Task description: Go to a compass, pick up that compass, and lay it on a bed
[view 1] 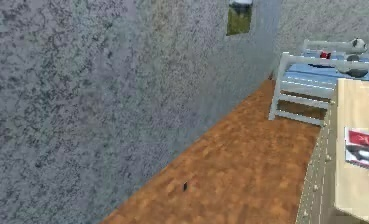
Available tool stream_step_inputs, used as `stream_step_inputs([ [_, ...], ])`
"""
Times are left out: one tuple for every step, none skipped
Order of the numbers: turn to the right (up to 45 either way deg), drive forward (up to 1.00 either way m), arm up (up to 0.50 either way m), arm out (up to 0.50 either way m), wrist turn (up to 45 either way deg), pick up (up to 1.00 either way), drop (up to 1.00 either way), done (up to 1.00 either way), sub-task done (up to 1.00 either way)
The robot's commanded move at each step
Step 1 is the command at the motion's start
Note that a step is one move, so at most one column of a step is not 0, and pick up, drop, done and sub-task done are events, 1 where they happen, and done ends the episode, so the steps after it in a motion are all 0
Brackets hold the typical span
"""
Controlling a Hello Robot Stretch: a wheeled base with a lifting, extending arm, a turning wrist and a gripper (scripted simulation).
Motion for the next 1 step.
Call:
stream_step_inputs([
  [0.0, 0.65, 0.0, 0.0, 0.0, 0.0, 0.0, 0.0, 0.0],
])
